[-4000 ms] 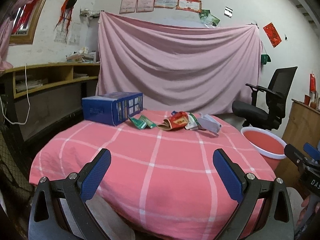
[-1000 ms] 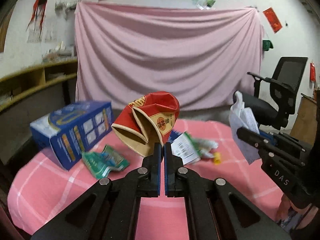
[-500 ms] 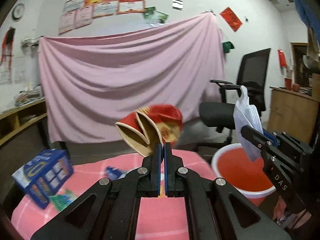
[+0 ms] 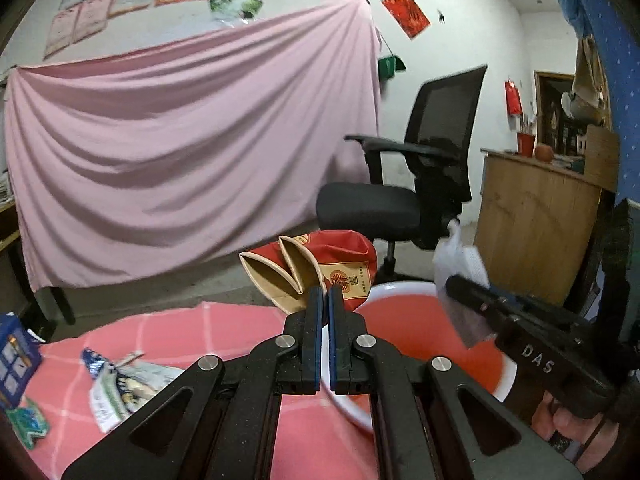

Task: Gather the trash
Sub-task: 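Carry both items over the red bucket and open both grippers to drop them, then move both tools back over the table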

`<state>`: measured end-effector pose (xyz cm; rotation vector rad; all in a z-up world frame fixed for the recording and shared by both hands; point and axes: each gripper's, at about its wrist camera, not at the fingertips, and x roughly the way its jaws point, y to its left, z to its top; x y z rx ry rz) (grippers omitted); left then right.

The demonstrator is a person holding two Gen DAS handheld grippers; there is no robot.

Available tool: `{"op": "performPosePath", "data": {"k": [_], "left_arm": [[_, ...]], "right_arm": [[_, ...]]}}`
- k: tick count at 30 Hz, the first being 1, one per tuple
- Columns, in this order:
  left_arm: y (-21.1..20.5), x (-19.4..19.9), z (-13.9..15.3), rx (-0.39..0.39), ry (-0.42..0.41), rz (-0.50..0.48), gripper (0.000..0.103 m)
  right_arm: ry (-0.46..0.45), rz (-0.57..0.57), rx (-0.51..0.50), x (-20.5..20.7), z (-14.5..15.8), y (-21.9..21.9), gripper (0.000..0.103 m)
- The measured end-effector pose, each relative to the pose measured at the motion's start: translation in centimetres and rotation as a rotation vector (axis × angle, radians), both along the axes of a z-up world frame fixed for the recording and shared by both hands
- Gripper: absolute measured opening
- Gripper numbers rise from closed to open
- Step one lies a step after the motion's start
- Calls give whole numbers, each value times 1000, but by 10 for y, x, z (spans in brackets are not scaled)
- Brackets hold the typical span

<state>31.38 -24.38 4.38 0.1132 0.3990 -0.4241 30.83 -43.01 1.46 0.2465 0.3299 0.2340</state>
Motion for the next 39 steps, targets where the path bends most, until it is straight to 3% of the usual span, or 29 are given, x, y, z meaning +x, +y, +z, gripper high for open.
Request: {"op": "performPosePath", "data": {"k": [5, 10, 13, 16, 18, 20, 23, 27, 29, 33, 35, 36, 38, 39], "left_arm": [[-23, 26, -20, 0, 102, -20, 1], [-34, 38, -29, -20, 187, -30, 1], [-34, 41, -33, -16, 223, -36, 1], [-31, 41, -37, 2, 250, -32, 2], [-28, 43, -38, 6, 267, -29, 5], [-23, 40, -37, 27, 285, 0, 13], [-12, 33, -33, 6, 266, 20, 27], [11, 22, -21, -43, 223, 60, 32], [27, 16, -13, -74, 199, 90, 39], [58, 4, 3, -123, 129, 161, 51], [76, -5, 10, -140, 89, 203, 61], [84, -8, 12, -148, 75, 220, 63], [104, -15, 16, -169, 51, 251, 83], [112, -18, 17, -178, 40, 266, 87]], "right_arm": [[149, -10, -1, 15, -20, -10, 11], [226, -16, -20, 15, -30, -16, 13], [266, -42, -15, 18, -34, -22, 25], [289, -58, 3, 21, -36, -27, 26], [296, -71, 7, 21, -37, -30, 29], [295, -79, 9, 21, -36, -31, 42], [271, -91, 3, 18, -31, -30, 48], [199, -102, -4, 13, -19, -24, 55], [145, -101, -9, 9, -10, -16, 76], [32, -104, -14, -3, 6, 1, 90], [-11, -100, -26, -5, 11, 10, 103], [-40, -92, -28, -7, 14, 15, 103], [-84, -70, -36, -9, 19, 25, 103], [-107, -59, -45, -10, 21, 32, 103]]}}
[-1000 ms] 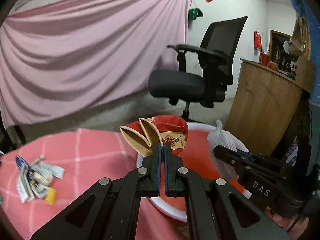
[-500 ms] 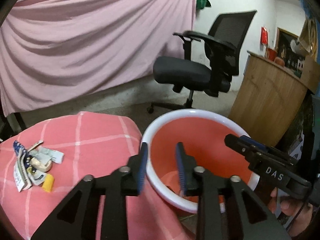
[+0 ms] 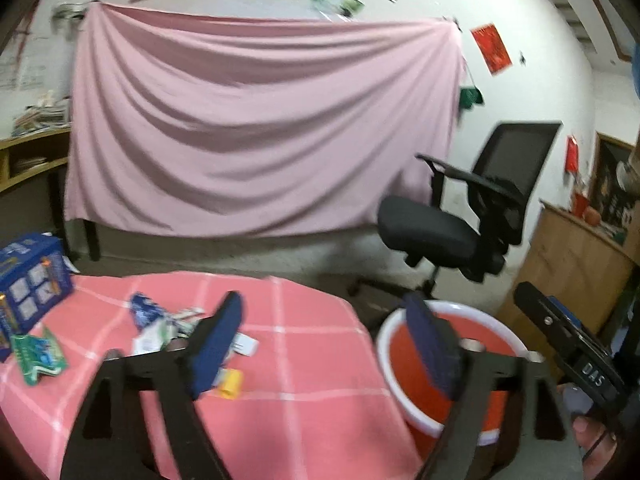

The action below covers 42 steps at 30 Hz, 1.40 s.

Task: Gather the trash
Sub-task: 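Move both tools back over the table, then grasp the green wrapper with the left gripper while the right grasps the white-and-green box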

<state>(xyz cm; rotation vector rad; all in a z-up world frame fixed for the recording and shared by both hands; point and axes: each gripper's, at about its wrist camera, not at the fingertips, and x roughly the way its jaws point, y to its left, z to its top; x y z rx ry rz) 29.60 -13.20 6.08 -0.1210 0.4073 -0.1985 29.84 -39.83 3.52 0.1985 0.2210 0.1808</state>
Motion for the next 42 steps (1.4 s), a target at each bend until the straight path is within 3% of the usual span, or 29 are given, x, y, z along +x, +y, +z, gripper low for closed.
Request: {"op": "performPosePath", "data": {"k": [4, 9, 19, 24, 30, 33, 38, 42], "left_arm": [[39, -17, 3, -39, -58, 67, 96], [78, -40, 5, -31, -110, 127, 97], [127, -81, -7, 95, -205, 257, 98], [146, -93, -22, 157, -208, 295, 98], [171, -87, -43, 209, -130, 336, 98], [183, -74, -57, 234, -28, 361, 98], [205, -55, -77, 173, 125, 384, 97], [216, -45, -86, 144, 195, 405, 97]], "right_arm": [[-84, 36, -41, -8, 5, 27, 103], [-170, 85, -81, -16, 12, 62, 103], [-252, 193, -112, -25, 15, 122, 103], [-231, 256, -162, -23, 5, 156, 103], [-178, 285, -235, -12, -4, 191, 103], [-125, 306, -242, -2, -9, 199, 103], [-18, 345, -254, 15, -16, 214, 103], [81, 373, -319, 29, -27, 231, 102]]}}
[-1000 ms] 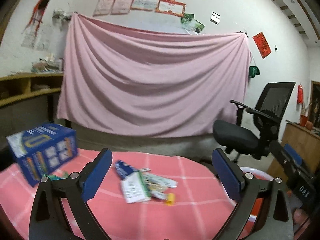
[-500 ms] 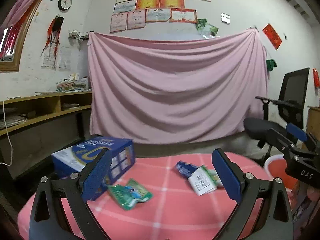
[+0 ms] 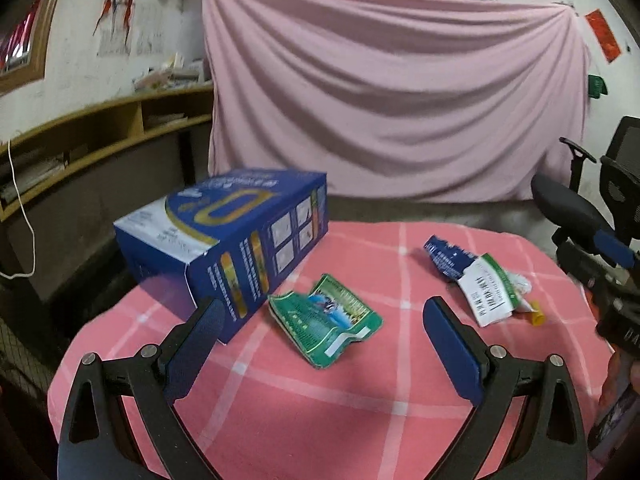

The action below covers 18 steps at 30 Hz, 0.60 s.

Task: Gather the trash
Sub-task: 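Grasp the green wrapper with the left gripper while the right grasps the white-and-green box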

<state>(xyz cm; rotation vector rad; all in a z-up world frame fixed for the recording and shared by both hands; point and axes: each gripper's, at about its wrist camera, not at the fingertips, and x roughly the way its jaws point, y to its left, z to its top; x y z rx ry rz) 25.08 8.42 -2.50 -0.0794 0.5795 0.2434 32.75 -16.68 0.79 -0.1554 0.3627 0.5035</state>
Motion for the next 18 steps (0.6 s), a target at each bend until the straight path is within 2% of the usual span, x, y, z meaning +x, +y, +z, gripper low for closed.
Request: {"op": "performPosePath", "data": {"k": [3, 6, 9, 11, 15, 16, 18], "left_arm": [[5, 9, -8, -20, 59, 7, 96], [9, 20, -16, -45, 122, 16, 87], [16, 33, -25, -89, 188, 32, 77], [23, 41, -33, -133, 228, 45, 63], [28, 50, -36, -181, 249, 65, 42], [28, 50, -35, -192, 245, 67, 31], [27, 51, -36, -216, 237, 54, 28]], "right_arm": [[42, 10, -46, 5, -7, 10, 98], [78, 19, -78, 9, -12, 16, 93], [95, 22, -85, 10, -14, 17, 93], [112, 22, -87, 13, -16, 17, 93], [168, 24, -97, 21, -21, 19, 91], [186, 27, -103, 23, -23, 20, 90], [208, 33, -117, 26, -25, 23, 87]]}}
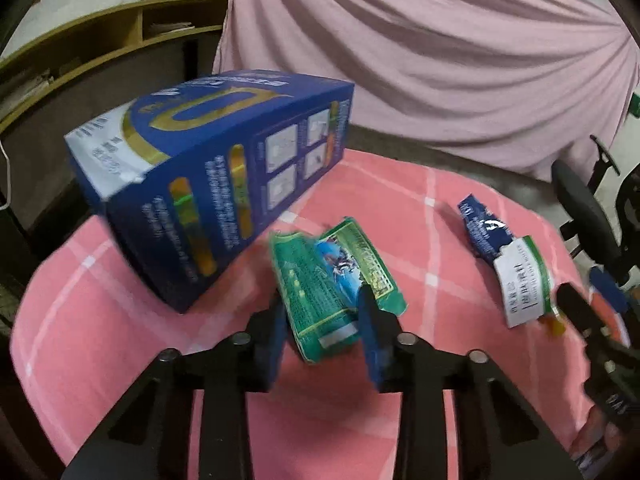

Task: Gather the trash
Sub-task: 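Grasp the green wrapper with the left gripper while the right grasps the white-and-green box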

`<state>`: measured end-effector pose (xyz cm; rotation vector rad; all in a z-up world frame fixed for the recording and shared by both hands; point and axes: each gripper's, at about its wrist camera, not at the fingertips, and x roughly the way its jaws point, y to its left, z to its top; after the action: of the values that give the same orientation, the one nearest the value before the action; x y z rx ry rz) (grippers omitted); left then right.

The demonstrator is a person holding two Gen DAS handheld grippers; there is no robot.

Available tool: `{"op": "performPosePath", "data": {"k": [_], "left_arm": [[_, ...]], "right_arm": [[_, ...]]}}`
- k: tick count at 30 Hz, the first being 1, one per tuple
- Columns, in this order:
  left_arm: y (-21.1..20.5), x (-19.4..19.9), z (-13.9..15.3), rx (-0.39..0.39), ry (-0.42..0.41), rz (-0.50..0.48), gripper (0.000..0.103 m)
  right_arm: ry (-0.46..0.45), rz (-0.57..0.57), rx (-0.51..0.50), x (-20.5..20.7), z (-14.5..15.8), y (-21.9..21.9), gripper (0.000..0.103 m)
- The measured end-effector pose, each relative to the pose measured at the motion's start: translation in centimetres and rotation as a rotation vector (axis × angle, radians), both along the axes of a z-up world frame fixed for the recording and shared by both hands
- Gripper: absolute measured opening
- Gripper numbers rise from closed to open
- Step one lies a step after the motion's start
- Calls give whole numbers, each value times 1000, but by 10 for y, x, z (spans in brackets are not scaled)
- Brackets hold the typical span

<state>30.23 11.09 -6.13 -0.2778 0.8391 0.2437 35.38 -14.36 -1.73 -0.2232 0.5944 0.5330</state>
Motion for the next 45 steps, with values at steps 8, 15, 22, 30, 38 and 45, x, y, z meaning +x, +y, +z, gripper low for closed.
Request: {"op": "performPosePath", "data": {"k": [8, 15, 22, 30, 38, 45], "left_arm": [[2, 2, 2, -68, -13, -34, 20], [-2, 3, 3, -62, -20, -57, 19], [-4, 2, 4, -62, -31, -86, 16], [-17, -1, 10, -14, -65, -127, 15], [-26, -10, 15, 31, -118, -153, 15], [-34, -19, 20, 56, -171, -175, 15]], "right_arm": [[65, 20, -61, 6, -10, 12, 77], [118, 61, -162, 13, -25, 34, 77], [134, 60, -226, 16, -33, 41, 59], [131, 59, -197, 14, -29, 37, 19], [91, 92, -118, 3, -18, 26, 12], [35, 95, -38, -8, -4, 8, 11]]}}
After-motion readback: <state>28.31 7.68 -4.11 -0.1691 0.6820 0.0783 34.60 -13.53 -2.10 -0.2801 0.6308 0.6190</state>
